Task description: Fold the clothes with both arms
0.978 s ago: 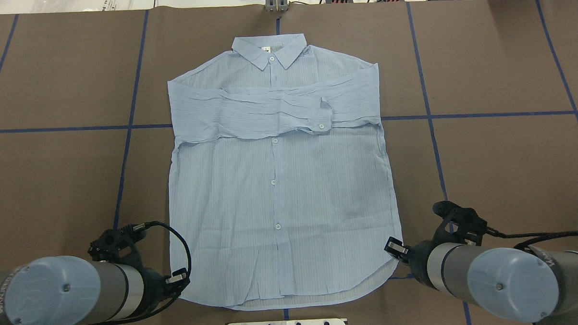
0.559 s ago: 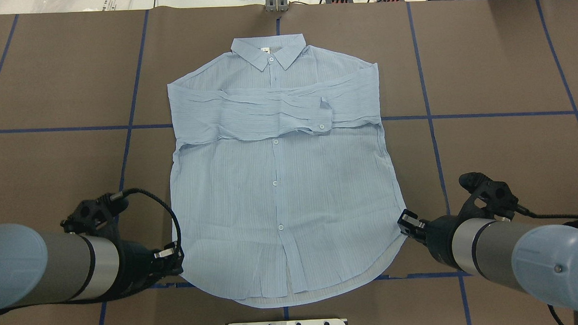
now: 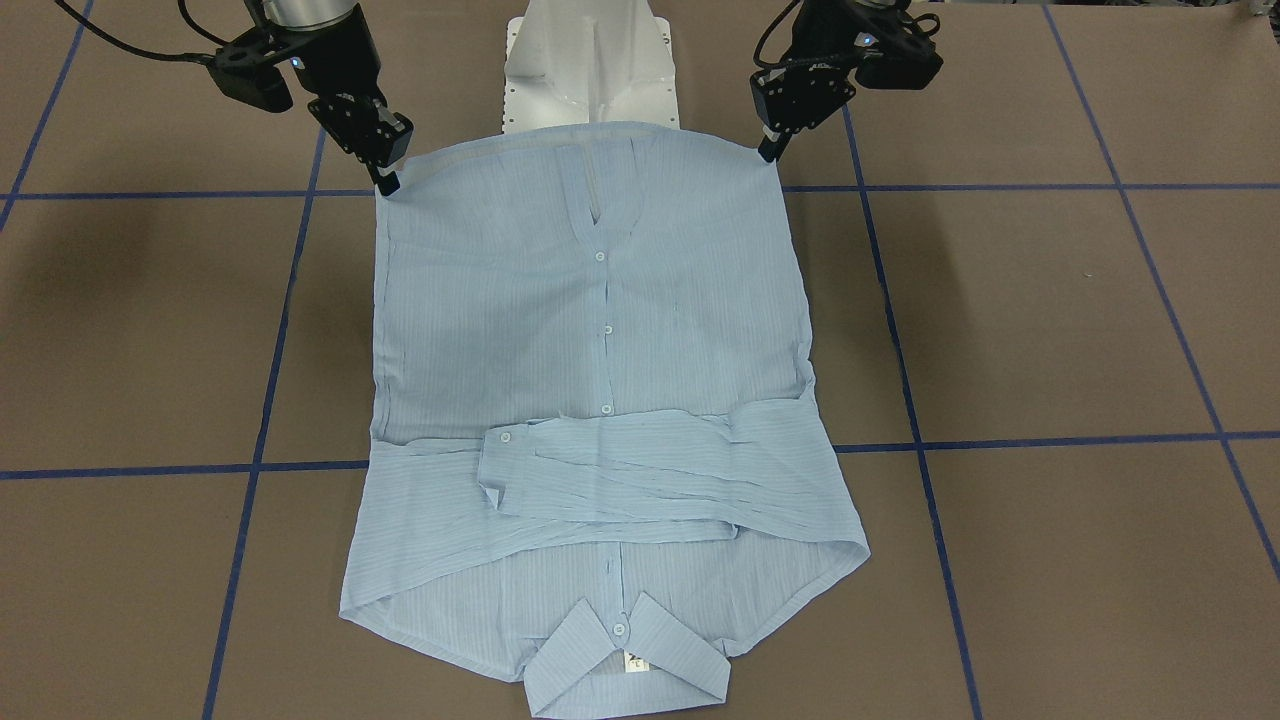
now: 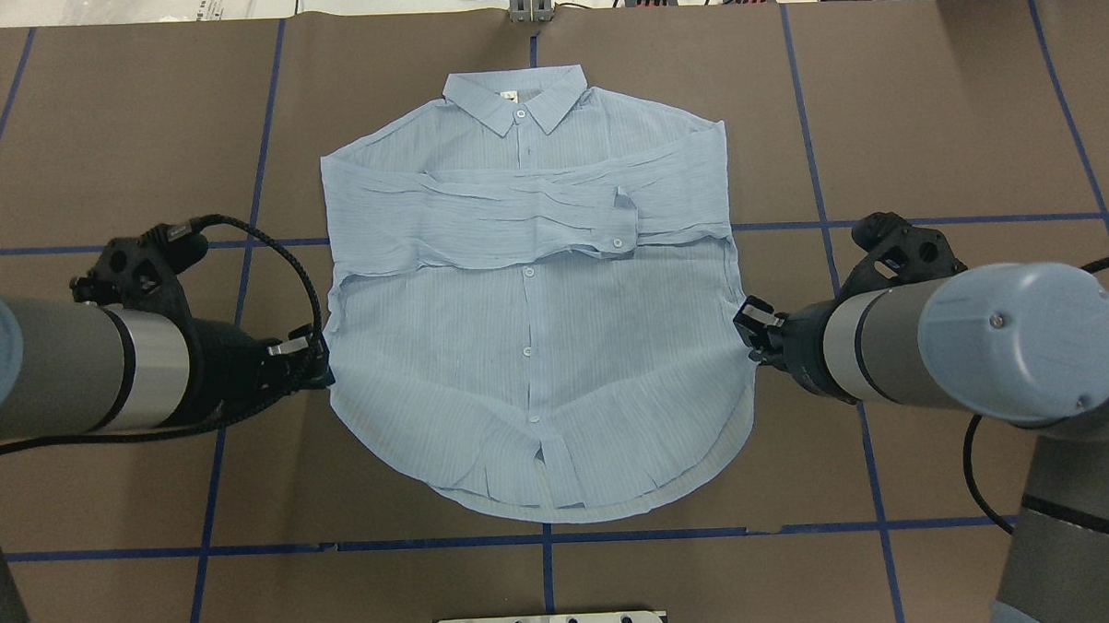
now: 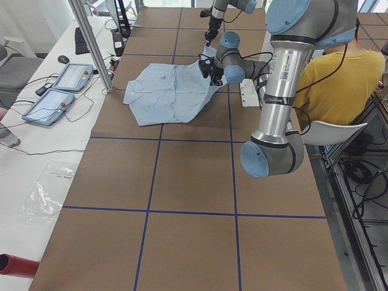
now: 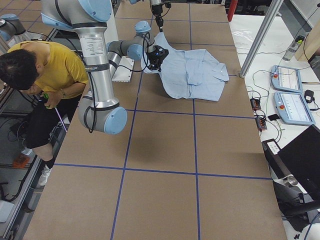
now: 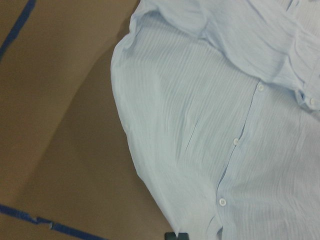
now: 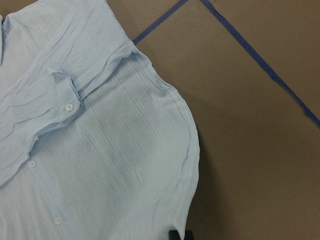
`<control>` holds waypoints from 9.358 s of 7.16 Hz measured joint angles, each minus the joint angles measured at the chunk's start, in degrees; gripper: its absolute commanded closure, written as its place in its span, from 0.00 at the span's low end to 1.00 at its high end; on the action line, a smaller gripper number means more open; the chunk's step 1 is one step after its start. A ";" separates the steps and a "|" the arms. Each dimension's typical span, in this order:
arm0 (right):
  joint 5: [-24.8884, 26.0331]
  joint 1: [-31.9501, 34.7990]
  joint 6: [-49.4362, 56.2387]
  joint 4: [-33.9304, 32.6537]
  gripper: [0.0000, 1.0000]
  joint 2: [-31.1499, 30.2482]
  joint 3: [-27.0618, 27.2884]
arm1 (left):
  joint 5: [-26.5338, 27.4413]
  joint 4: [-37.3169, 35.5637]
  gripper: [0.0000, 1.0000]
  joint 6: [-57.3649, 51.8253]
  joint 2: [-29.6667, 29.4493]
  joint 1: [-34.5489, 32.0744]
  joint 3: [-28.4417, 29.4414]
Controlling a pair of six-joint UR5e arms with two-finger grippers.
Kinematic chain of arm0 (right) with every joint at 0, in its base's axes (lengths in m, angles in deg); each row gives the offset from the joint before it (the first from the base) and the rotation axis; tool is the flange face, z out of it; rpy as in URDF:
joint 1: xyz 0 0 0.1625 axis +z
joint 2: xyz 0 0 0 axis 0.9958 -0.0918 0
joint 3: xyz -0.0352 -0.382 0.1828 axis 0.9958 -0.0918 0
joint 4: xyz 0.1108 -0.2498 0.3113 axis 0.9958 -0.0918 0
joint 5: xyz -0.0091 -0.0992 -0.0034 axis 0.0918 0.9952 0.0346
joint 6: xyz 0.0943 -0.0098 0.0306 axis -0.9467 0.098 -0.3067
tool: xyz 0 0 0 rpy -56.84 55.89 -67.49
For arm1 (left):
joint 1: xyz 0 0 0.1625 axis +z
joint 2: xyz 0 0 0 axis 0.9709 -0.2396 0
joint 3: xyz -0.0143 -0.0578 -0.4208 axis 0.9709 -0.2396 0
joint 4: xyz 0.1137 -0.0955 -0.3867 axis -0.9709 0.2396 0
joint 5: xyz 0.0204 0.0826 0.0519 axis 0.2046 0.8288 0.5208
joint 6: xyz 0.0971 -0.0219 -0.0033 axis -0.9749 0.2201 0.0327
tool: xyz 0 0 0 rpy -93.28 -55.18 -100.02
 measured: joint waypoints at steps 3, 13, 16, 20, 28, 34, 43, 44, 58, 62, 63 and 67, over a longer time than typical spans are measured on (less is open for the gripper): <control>-3.64 7.17 7.87 -0.27 1.00 5.59 -7.82 | -2.19 0.08 1.00 -6.34 -5.68 -8.69 9.54; -5.11 17.49 20.51 17.33 1.00 20.07 -45.80 | -8.81 21.41 1.00 -7.08 -19.58 -18.92 49.77; -5.03 18.69 20.62 22.49 1.00 25.01 -56.97 | -6.80 28.32 1.00 -7.07 -21.32 -18.97 57.24; -5.13 20.14 20.70 25.56 1.00 27.84 -63.81 | -4.55 31.14 1.00 -7.16 -21.86 -18.98 59.86; -5.24 19.80 20.49 26.94 1.00 31.10 -69.22 | -4.45 35.04 1.00 -7.16 -22.42 -18.89 64.20; -5.02 19.10 20.65 27.07 0.00 30.81 -70.05 | -4.45 35.06 0.75 -7.24 -22.37 -18.89 64.13; -9.19 12.98 4.76 27.64 0.05 7.76 -36.91 | -12.26 35.84 0.75 -13.92 -16.65 -24.54 57.28; -7.28 10.69 1.25 28.43 0.12 7.37 -36.66 | -12.91 35.89 0.75 -13.98 -16.69 -24.49 57.27; -6.36 8.64 -6.53 30.39 1.00 4.67 -37.54 | -12.97 36.25 0.75 -13.87 -16.71 -24.40 57.30; -6.41 8.65 -8.00 30.41 1.00 4.50 -36.02 | -13.12 36.39 0.75 -13.79 -16.74 -24.36 57.27; -6.59 8.68 -8.10 30.38 1.00 3.93 -34.67 | -13.19 36.42 0.75 -13.82 -16.74 -24.36 57.28; -12.11 6.83 -11.21 29.69 1.00 -5.52 -21.28 | -15.57 36.45 0.75 -13.47 -16.65 -23.55 54.24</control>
